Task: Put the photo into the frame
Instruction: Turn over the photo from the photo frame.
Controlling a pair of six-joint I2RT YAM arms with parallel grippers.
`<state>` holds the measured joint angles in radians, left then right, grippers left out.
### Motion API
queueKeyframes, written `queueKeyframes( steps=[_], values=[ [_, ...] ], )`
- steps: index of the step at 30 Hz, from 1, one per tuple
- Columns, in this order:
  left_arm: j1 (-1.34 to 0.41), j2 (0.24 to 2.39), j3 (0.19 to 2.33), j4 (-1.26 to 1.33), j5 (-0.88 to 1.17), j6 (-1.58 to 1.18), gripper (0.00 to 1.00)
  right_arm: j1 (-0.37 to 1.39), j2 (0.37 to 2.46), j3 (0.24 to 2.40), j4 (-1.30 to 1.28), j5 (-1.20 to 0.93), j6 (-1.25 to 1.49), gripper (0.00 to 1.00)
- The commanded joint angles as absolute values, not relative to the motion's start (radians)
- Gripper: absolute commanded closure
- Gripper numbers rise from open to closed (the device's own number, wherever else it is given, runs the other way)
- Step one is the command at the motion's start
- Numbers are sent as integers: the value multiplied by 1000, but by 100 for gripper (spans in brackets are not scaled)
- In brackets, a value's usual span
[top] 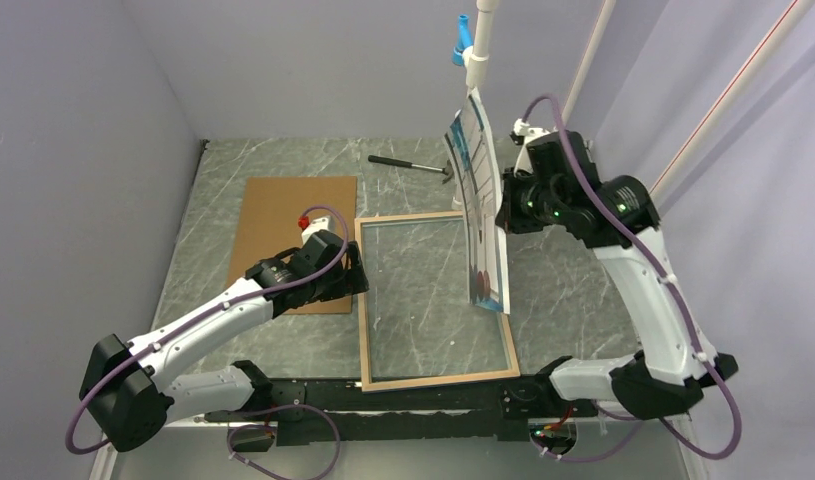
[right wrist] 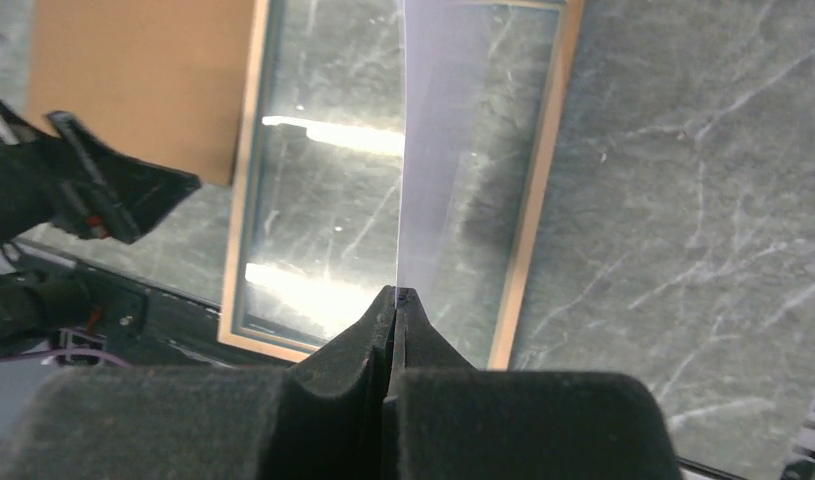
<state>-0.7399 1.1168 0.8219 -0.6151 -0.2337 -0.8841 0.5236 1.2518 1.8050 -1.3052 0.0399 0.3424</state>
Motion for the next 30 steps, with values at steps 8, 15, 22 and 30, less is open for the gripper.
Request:
queueKeyframes(
  steps=[8, 15, 22, 30],
  values=[
    [-735, 1108, 844, -633, -235, -875, 1, 659, 1426, 1830, -1351, 136, 323, 100],
    [-729, 1064, 803, -607, -218, -904, 1, 790, 1482, 1748, -1223, 56, 380, 100],
    [-714, 993, 770, -580, -201, -913, 1, 825, 1522, 1576, -1003, -39, 418, 83],
    [-608, 812, 655, -501, -81, -925, 1, 825, 1524, 1436, -712, -177, 518, 62]
  ],
)
